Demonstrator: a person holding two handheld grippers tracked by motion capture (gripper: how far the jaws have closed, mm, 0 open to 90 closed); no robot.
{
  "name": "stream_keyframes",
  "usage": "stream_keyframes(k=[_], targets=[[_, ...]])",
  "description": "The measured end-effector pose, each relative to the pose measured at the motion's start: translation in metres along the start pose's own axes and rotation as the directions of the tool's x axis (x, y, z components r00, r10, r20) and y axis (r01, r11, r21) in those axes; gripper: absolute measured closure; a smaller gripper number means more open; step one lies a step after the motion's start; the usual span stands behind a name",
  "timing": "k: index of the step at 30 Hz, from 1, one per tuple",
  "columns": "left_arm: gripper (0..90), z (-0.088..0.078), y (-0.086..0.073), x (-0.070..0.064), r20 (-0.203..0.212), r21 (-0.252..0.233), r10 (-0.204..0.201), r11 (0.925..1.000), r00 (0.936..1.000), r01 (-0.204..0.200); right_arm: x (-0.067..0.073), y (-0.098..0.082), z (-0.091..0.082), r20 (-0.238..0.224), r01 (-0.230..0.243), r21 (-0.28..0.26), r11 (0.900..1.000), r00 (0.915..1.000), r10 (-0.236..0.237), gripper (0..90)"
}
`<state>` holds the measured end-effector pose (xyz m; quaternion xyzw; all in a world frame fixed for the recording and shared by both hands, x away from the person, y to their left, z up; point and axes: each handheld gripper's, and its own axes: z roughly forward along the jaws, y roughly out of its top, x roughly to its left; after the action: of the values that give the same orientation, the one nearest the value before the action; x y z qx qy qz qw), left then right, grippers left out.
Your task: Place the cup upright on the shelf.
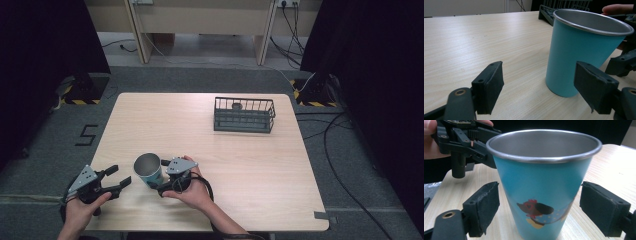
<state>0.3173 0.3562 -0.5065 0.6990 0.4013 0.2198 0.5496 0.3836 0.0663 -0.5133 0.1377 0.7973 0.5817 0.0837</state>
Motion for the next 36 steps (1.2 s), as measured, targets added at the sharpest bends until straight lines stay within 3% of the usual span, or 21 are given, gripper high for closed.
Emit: stream_keyframes(k=[19,36], targets=[[23.2,0.0,0.0,0.0,0.001,-0.001,0.0,1.0,1.0,0.0,0.0,0.001,0.016,-0.004,-0.007,-0.007,1.0,1.0,0.007,18.0],[23.6,-0.002,0.0,0.002,-0.009,-0.016,-0.004,0.9999,1.0,0.004,-0.004,0.008,0.006,0.003,-0.034,-0.066,0.997,0.9994,0.035,18.1]])
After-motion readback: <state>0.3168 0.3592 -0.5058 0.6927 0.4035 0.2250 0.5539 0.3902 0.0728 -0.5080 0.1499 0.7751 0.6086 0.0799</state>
